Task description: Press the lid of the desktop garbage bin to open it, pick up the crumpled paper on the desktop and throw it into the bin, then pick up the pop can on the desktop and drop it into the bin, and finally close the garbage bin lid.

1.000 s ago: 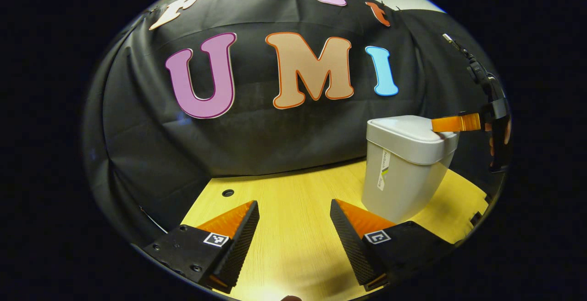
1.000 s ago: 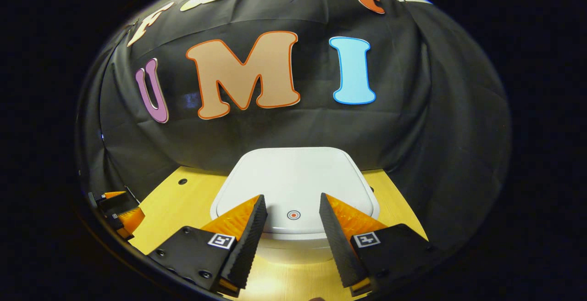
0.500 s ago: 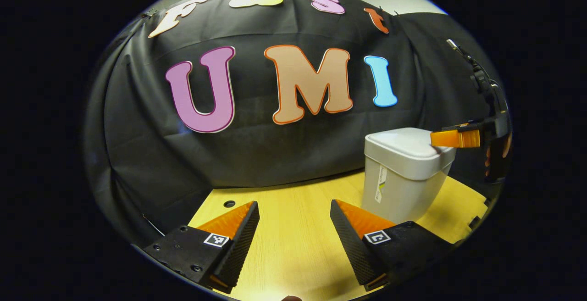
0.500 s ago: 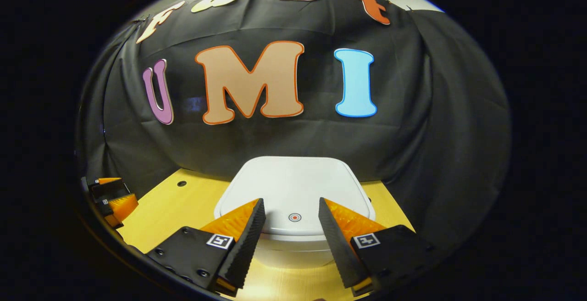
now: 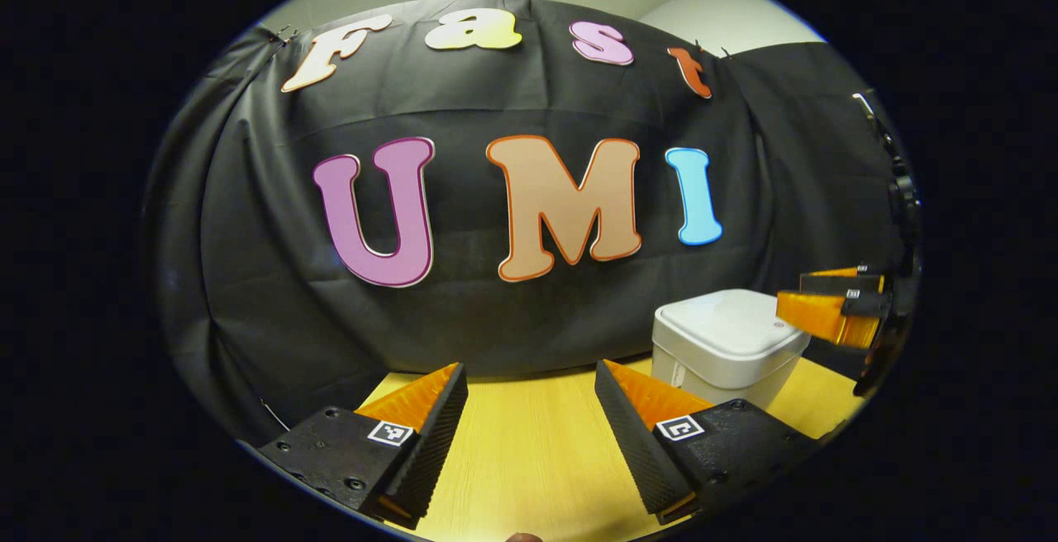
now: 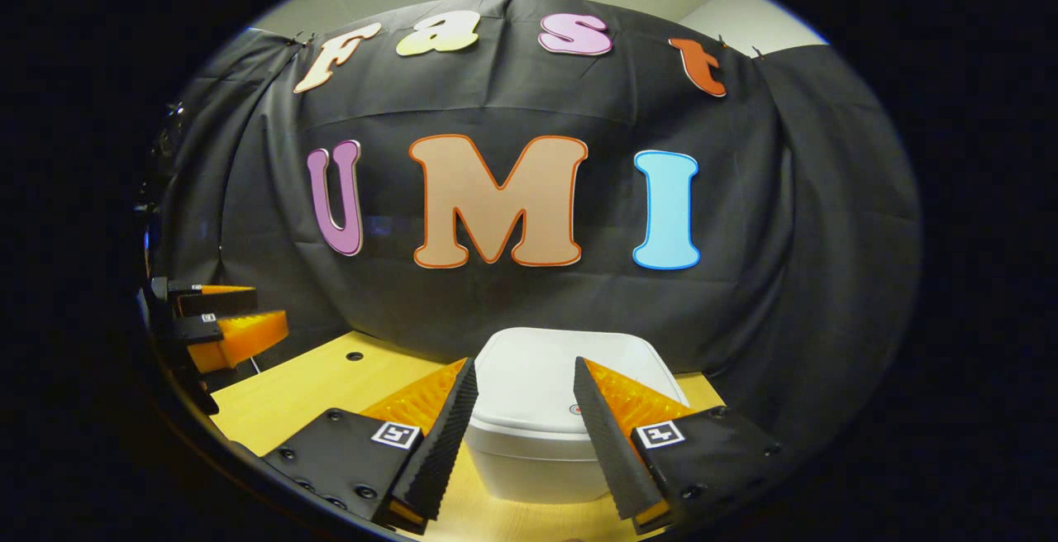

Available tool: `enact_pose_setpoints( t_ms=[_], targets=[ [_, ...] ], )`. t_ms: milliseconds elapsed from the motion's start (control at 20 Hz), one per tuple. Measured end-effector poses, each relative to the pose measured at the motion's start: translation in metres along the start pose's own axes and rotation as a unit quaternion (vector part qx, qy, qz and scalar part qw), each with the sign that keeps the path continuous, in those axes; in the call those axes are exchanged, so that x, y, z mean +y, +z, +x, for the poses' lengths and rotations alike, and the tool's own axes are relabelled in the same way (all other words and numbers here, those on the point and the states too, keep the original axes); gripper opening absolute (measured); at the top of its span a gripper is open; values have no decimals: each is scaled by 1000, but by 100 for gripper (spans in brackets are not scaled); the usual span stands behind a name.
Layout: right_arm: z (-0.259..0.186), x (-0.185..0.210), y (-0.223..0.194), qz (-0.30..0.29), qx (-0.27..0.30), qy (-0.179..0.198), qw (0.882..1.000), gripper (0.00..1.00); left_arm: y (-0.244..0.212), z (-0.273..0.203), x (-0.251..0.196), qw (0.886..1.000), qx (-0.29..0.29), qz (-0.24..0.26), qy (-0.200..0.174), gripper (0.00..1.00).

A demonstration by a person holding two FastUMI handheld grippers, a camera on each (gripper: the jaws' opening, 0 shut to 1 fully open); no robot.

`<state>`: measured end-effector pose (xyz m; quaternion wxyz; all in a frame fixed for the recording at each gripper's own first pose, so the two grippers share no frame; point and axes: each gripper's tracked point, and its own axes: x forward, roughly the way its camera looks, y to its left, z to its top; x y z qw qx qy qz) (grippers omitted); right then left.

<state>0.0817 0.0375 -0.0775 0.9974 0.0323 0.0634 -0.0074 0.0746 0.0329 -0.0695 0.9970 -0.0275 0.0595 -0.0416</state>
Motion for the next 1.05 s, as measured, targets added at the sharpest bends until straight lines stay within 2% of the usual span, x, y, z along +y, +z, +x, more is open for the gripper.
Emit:
enact_pose_setpoints(
  t_ms=[450,550,600,650,700,750,800,850,900,1050],
  targets=[
    [-19,25,-11,2,-3,31,1000,81,29,-15,6,999,-46,-13,21,90],
    [-21,28,-13,-3,-2,34,999,79,27,-17,9,999,-44,-15,27,90],
    [-21,29,-14,-4,-1,37,999,81,26,-18,11,999,-44,-14,29,86],
    [-21,31,-14,-5,-2,39,999,80,26,-17,12,999,-43,-12,31,95],
    [-20,31,-13,-5,-3,40,999,80,25,-18,13,999,-41,-9,32,95],
    [-19,33,-13,-4,-4,42,999,80,24,-18,14,999,-41,-7,33,90],
    [-19,33,-13,-4,-3,42,999,80,24,-17,14,999,-38,-7,34,90],
    [-19,34,-14,-2,-2,45,999,80,22,-19,12,999,-38,-7,33,95],
    [-18,35,-14,-3,-1,45,999,80,22,-18,13,999,-36,-6,34,90],
    [-15,35,-15,-1,1,47,999,81,22,-17,13,999,-36,-2,35,90]
  ],
)
